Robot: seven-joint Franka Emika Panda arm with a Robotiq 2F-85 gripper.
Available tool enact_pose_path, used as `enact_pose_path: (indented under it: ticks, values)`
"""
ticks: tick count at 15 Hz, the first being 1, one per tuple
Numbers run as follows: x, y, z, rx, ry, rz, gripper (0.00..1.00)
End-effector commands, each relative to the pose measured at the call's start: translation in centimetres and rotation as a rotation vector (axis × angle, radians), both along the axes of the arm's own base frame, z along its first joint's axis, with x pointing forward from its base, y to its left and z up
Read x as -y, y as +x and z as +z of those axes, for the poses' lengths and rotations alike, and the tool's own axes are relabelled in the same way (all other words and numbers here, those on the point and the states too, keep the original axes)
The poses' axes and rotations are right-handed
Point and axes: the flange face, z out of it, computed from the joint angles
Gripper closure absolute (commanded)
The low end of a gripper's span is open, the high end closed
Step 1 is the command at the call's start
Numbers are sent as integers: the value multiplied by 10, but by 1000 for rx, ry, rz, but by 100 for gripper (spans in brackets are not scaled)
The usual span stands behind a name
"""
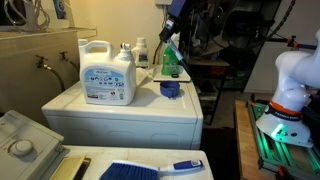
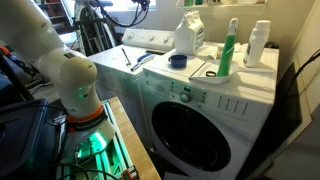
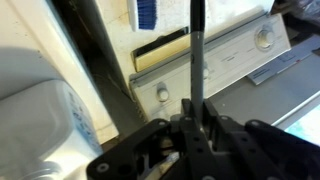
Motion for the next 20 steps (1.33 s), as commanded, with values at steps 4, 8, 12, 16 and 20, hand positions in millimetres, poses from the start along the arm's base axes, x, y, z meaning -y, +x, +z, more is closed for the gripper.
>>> enact_pose_path:
  ticks: [4,8,12,16,20]
  values:
    - [-13,-9,0,34,41,108,87]
    - [-39,-24,-7,140,133,243,97]
    - [-70,-41,-30,198,152,385,97]
    - [-83,-36,-66,357,32,306,97]
    - [-87,-34,-76,407,24,232,87]
